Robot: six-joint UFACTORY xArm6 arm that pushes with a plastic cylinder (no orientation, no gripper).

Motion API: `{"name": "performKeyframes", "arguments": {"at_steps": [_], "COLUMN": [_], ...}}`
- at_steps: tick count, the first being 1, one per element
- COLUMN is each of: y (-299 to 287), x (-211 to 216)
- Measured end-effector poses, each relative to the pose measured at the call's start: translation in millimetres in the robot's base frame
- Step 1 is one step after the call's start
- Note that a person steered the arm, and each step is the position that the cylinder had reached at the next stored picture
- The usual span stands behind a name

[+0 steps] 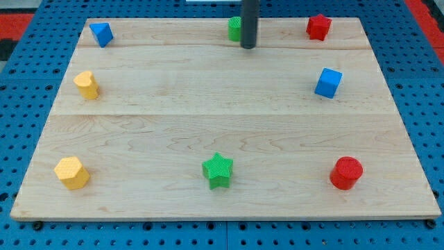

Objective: Place the red star bottom right to the green circle

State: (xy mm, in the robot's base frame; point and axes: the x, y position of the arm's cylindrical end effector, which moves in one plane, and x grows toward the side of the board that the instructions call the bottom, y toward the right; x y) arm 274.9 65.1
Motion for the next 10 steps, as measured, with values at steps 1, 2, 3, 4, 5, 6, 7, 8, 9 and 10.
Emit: {"name": "performKeyframes", "arguments": {"at_steps": [1,2,3,4,5,6,7,8,9,10], "y": [56,121,181,230,203,148,102,65,33,54], "x": [4,2,-2,-38,-83,-68,-25,2,43,58]}}
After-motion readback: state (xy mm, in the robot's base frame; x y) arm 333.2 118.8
